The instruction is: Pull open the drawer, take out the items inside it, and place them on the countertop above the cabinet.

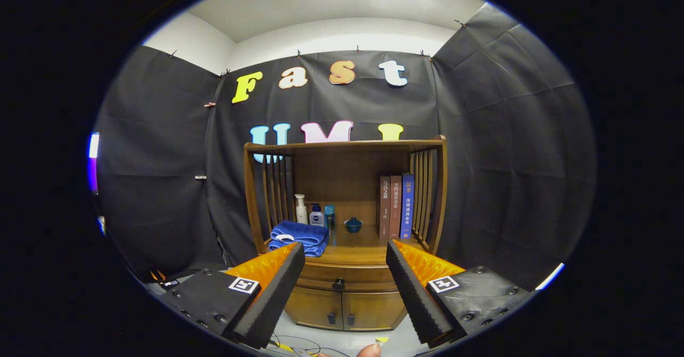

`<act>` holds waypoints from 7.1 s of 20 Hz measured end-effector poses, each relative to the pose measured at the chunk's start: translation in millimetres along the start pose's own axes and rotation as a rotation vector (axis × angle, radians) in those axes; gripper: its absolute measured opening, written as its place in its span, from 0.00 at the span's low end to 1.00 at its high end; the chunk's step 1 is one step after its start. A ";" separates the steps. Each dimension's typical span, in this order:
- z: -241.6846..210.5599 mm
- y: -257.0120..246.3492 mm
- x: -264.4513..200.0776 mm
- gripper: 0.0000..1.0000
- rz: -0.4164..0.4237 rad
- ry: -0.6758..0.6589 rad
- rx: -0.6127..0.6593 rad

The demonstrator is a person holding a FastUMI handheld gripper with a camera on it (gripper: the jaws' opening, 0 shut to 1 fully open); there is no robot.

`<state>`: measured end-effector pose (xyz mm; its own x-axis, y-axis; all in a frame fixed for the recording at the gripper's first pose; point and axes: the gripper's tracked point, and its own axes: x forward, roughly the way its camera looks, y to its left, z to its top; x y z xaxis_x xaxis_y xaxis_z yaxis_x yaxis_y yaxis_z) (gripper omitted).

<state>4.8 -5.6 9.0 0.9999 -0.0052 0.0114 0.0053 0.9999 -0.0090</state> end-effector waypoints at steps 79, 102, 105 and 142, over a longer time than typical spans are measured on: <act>-338.1 23.7 127.8 0.31 -0.128 0.217 0.008; -318.3 35.1 54.5 0.98 -0.071 0.195 -0.046; -279.5 35.1 43.6 0.98 -0.042 0.159 -0.064; -382.3 2.5 222.6 0.65 -0.112 1.230 -0.032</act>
<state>231.7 -7.7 -370.8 0.3397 -0.1133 -0.9337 0.0743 0.9928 -0.0935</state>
